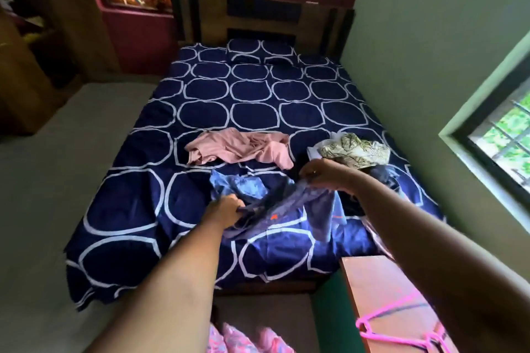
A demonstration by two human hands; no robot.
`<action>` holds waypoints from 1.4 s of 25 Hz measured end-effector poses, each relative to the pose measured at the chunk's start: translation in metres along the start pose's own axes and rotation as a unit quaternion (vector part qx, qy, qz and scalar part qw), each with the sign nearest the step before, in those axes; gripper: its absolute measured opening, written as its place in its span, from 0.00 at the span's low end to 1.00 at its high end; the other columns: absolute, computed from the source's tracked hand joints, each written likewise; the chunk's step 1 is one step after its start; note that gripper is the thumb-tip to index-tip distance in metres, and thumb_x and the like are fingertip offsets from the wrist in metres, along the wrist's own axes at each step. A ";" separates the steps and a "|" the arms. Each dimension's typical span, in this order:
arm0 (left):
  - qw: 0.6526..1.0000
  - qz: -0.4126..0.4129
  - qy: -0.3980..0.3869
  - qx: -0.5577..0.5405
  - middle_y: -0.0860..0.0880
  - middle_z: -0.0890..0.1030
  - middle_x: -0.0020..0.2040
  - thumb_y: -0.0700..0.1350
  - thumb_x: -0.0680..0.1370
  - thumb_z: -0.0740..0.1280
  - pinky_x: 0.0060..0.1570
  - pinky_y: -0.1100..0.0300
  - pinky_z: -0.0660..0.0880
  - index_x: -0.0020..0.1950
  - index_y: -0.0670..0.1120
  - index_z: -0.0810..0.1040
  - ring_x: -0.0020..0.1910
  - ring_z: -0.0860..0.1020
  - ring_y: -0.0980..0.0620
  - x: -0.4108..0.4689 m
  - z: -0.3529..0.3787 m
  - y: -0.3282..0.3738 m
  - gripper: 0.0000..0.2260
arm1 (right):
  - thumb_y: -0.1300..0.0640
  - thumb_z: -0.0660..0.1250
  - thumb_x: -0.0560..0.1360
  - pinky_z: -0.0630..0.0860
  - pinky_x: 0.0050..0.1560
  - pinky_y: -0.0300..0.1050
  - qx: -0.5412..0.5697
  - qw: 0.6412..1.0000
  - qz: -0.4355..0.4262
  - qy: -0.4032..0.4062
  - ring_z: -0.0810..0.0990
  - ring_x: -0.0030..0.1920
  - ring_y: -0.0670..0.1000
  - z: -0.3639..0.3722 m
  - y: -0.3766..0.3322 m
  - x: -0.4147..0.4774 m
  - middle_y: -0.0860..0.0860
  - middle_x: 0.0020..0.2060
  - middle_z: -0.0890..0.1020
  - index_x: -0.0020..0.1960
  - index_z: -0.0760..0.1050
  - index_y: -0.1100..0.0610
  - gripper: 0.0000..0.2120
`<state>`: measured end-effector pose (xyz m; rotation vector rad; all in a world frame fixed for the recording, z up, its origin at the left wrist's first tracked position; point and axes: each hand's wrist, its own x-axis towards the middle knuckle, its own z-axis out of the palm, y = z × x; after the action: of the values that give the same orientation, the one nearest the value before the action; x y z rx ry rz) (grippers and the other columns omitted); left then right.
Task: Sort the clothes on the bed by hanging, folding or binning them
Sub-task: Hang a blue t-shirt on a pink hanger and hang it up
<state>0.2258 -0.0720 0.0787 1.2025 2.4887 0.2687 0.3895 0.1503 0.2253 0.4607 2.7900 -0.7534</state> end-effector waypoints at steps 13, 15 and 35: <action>0.876 -0.093 0.020 -0.473 0.47 0.81 0.52 0.56 0.76 0.67 0.52 0.58 0.72 0.60 0.50 0.80 0.52 0.78 0.47 -0.120 -0.131 0.045 0.16 | 0.60 0.66 0.72 0.69 0.42 0.44 -0.015 0.978 0.015 0.208 0.74 0.40 0.53 -0.049 0.009 -0.102 0.57 0.39 0.79 0.47 0.79 0.63 0.07; 0.893 -0.076 -0.039 -0.442 0.45 0.82 0.54 0.63 0.64 0.76 0.59 0.51 0.72 0.56 0.52 0.81 0.54 0.78 0.46 -0.137 -0.161 0.036 0.25 | 0.62 0.65 0.73 0.69 0.35 0.39 0.012 0.976 0.001 0.216 0.72 0.34 0.52 -0.053 -0.003 -0.104 0.55 0.33 0.76 0.44 0.77 0.62 0.04; 0.890 -0.019 0.387 -0.241 0.48 0.79 0.38 0.26 0.73 0.63 0.45 0.55 0.73 0.43 0.48 0.77 0.39 0.77 0.49 -0.176 -0.270 -0.040 0.16 | 0.55 0.71 0.74 0.76 0.51 0.50 0.101 0.993 -0.061 0.026 0.79 0.42 0.53 -0.106 -0.115 -0.072 0.57 0.43 0.84 0.44 0.82 0.57 0.05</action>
<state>0.1896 -0.2381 0.3547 0.9307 2.7710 1.5156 0.4034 0.0936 0.3869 0.3510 2.8226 -1.0724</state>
